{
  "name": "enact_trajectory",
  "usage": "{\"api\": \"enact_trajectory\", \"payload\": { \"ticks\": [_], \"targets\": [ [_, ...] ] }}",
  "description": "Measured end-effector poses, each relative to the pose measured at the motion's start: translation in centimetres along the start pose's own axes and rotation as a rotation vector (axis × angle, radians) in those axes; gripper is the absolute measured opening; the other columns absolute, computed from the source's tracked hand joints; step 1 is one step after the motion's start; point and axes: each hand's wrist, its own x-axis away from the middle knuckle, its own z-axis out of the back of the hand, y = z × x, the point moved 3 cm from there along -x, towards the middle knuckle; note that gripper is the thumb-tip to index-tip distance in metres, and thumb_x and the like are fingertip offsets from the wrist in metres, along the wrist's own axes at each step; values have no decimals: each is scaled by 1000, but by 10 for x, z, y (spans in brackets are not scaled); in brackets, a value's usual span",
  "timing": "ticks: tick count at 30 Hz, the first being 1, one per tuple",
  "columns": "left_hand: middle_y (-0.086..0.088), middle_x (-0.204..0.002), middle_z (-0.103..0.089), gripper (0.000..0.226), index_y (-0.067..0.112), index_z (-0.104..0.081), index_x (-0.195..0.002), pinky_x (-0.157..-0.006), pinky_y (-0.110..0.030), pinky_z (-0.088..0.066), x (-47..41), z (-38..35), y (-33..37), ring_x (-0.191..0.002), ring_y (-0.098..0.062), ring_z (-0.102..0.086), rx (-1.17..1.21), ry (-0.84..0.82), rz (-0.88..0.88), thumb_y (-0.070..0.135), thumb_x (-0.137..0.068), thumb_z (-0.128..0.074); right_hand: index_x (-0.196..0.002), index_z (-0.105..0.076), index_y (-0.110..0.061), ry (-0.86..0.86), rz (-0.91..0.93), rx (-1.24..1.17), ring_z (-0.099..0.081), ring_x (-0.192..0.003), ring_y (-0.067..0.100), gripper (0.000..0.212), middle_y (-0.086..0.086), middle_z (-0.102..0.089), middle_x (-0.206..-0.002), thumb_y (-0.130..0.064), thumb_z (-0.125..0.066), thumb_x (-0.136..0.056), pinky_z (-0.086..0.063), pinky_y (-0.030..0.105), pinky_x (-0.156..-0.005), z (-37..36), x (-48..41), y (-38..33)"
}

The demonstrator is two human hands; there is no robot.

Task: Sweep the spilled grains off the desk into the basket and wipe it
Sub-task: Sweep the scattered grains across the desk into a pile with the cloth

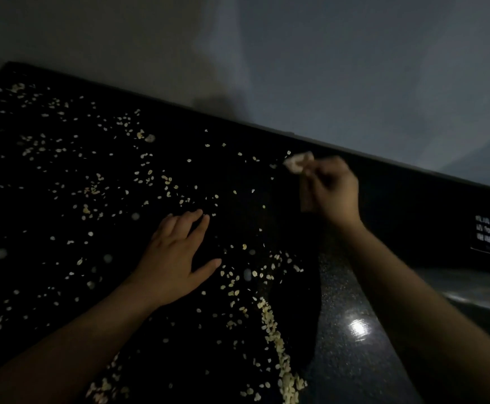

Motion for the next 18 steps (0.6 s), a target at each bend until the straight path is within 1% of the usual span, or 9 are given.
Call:
{"api": "enact_trajectory", "payload": {
  "ticks": [1, 3, 5, 7, 10, 12, 14, 16, 18],
  "targets": [
    [-3, -156, -19, 91, 15, -24, -150, -109, -34, -4, -1, 1, 0, -135, -16, -2, 4, 5, -4, 72, -79, -22, -90, -72, -3, 27, 0, 15, -61, -83, 24, 10, 10, -57, -89, -7, -63, -87, -45, 25, -75, -8, -23, 0],
    [-4, -154, -23, 89, 13, -27, -148, -109, -35, -5, -2, 1, 0, -134, -16, -4, 9, 33, -15, 70, -80, -25, -97, -72, -4, 40, 5, 40, -62, -86, 26, 16, 15, -58, -95, -10, -60, -89, -45, 24, -79, -28, -62, 0],
    [-2, -154, -22, 88, 15, -26, -149, -111, -34, -5, -2, 0, -2, -135, -15, -5, 6, 22, -22, 70, -82, -26, -105, -72, -9, 0, 1, 107, -61, -92, 27, 20, 15, -58, -102, -14, -59, -91, -41, 21, -81, -48, -83, 4],
    [-3, -153, -25, 85, 14, -28, -148, -112, -35, -7, -2, -1, -4, -135, -15, -9, -10, 33, -32, 69, -83, -28, -109, -71, -11, -57, 2, 188, -59, -94, 24, 22, 13, -59, -106, -18, -59, -93, -35, 16, -78, -62, -84, 8],
    [-9, -145, -40, 80, 9, -40, -142, -108, -39, -15, -3, -1, -3, -131, -19, -18, -34, 47, -42, 64, -84, -37, -106, -71, -10, -120, 68, 166, -55, -88, 15, 19, 8, -57, -100, -14, -60, -91, -32, 5, -72, -62, -53, 4],
    [-9, -143, -43, 79, 8, -42, -140, -106, -40, -17, -2, 0, -2, -129, -20, -20, -56, 40, -40, 63, -83, -39, -106, -72, -12, -202, 181, 120, -56, -84, 15, 19, 5, -56, -95, -9, -63, -90, -40, 11, -75, -54, -14, -2],
    [-8, -144, -41, 79, 9, -41, -141, -106, -39, -14, -1, 0, -1, -129, -20, -18, -67, 31, -29, 64, -83, -39, -110, -71, -20, -297, 226, 81, -54, -81, 10, 24, 2, -55, -92, -9, -64, -90, -44, 17, -73, -42, 35, -3],
    [-7, -146, -37, 81, 10, -38, -143, -107, -37, -11, -1, 0, -2, -131, -19, -15, -48, 37, -20, 65, -83, -38, -110, -71, -26, -401, 199, 45, -55, -81, 7, 26, -2, -54, -91, -11, -64, -90, -45, 17, -71, -31, 82, -6],
    [-7, -146, -38, 81, 10, -39, -142, -107, -37, -13, 0, 0, -1, -130, -19, -16, -59, 31, -18, 65, -83, -38, -108, -71, -28, -456, 135, 2, -57, -84, 10, 27, -5, -55, -92, -10, -63, -90, -48, 19, -71, -21, 110, -8]
  ]
}}
